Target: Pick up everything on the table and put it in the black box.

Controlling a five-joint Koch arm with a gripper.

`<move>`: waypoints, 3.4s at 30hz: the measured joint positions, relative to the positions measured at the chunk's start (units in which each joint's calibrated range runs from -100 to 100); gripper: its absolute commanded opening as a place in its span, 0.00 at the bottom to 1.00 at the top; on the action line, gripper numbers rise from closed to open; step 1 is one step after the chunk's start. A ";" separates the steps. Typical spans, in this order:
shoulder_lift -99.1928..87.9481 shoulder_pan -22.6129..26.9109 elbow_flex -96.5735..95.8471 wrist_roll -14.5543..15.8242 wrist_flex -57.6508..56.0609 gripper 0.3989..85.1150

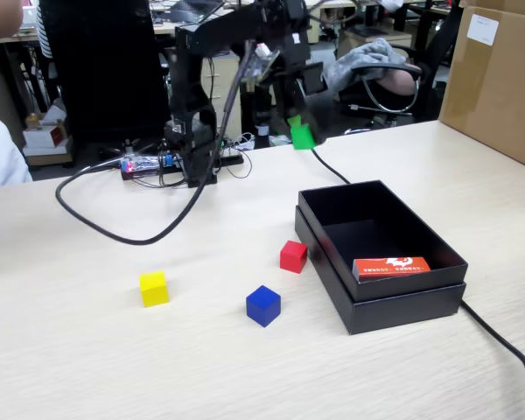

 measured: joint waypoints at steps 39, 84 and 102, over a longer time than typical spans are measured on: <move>54.50 0.24 29.21 6.79 4.65 0.46; -54.50 -22.47 -72.75 -3.32 47.62 0.61; -30.42 -29.40 -50.75 -9.47 39.57 0.56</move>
